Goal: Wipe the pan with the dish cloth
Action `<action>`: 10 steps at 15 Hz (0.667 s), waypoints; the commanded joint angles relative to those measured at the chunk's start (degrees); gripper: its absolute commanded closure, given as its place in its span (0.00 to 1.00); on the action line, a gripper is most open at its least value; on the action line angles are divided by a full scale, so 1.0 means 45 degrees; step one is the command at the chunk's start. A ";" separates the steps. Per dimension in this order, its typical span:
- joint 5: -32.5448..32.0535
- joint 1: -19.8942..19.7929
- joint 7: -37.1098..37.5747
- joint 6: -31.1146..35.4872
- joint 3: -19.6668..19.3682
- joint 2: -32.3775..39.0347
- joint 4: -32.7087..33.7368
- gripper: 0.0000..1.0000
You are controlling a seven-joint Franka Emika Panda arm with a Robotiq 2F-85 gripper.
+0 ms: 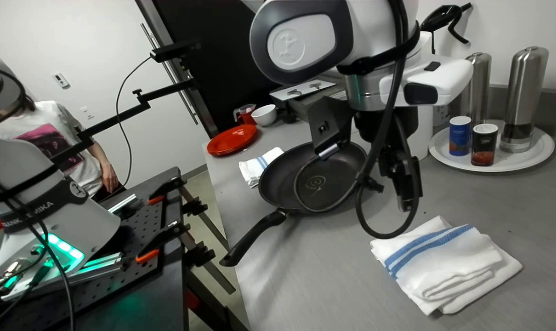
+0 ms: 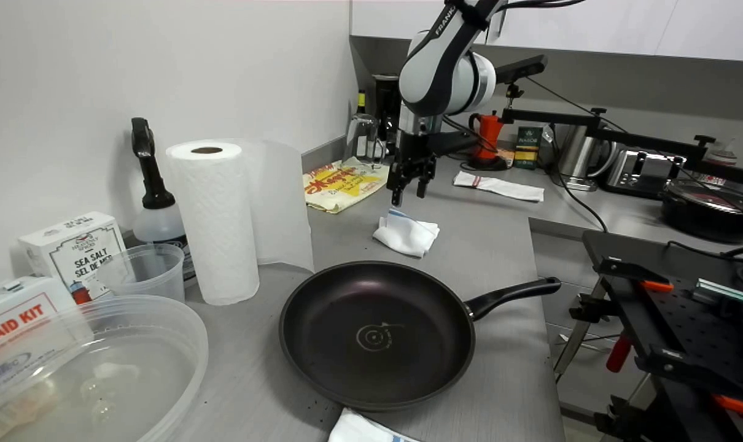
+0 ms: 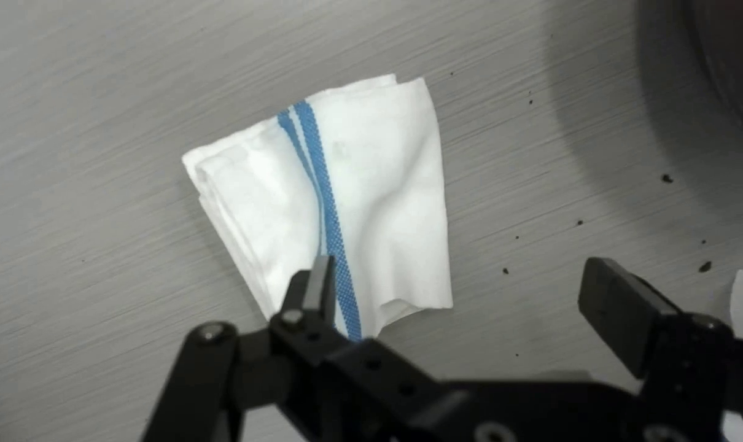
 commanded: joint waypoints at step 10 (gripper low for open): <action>-0.0847 0.0014 -0.1544 -0.1102 -0.0115 -0.4285 -0.4476 0.00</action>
